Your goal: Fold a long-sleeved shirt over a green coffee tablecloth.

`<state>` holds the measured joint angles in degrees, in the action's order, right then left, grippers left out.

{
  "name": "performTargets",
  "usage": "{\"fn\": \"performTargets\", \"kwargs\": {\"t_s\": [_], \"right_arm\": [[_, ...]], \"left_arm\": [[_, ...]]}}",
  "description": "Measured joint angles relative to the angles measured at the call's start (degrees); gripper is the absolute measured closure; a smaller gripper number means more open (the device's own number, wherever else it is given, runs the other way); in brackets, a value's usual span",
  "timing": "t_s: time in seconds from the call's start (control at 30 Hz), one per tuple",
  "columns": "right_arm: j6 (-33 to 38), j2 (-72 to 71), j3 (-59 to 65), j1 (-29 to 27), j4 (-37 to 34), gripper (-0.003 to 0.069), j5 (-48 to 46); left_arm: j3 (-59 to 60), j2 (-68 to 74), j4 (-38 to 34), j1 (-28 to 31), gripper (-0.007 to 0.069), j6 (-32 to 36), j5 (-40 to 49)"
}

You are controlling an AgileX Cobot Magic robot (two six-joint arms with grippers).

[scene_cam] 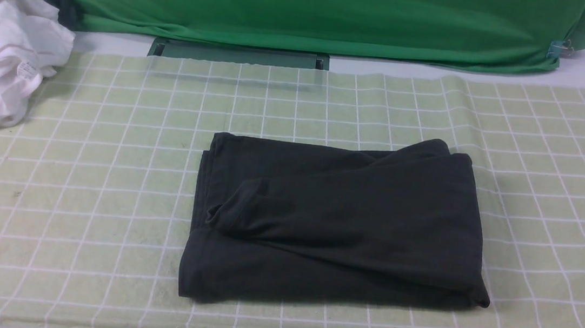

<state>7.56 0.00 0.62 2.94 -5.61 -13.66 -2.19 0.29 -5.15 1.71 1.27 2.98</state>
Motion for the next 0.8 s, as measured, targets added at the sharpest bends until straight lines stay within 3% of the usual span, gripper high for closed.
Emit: {"fn": "performTargets", "kwargs": {"t_s": [0.8], "right_arm": [[-0.20, 0.00, 0.00, 0.00, 0.00, 0.0418, 0.03]], "left_arm": [[2.43, -0.29, 3.61, -0.04, 0.0610, -1.27, 9.76]]}}
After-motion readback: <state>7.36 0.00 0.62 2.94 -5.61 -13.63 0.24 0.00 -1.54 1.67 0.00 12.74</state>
